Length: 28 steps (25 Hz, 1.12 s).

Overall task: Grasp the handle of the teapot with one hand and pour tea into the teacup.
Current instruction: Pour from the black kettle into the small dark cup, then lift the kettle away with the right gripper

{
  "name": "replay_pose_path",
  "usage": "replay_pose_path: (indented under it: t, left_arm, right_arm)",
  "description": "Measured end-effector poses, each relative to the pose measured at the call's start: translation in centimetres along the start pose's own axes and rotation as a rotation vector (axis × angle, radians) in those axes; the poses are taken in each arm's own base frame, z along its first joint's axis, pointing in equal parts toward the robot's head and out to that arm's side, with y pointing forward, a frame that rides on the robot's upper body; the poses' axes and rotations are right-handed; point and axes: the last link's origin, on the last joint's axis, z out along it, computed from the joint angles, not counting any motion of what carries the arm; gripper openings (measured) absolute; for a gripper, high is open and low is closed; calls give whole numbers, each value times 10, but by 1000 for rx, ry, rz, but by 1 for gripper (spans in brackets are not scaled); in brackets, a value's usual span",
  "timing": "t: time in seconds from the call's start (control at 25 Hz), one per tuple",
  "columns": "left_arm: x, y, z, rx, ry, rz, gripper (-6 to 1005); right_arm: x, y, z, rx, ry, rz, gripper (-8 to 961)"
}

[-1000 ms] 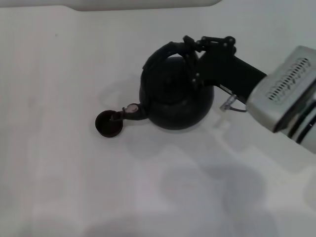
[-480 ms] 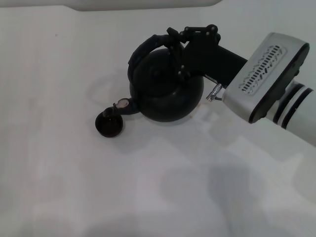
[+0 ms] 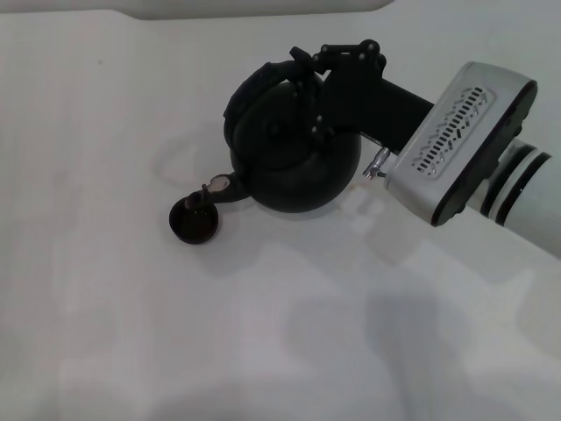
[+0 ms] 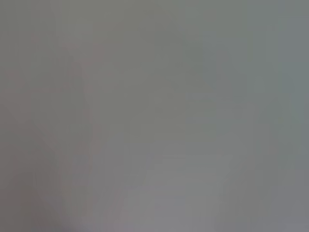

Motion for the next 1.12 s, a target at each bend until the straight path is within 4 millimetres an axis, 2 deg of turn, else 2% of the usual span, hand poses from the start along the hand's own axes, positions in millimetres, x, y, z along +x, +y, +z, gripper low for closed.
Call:
replay_pose_path:
  t: [1.12]
  left_arm:
    - [0, 0, 0, -1, -2, 0, 887]
  right_arm:
    - [-8, 2, 10, -34, -15, -111, 134]
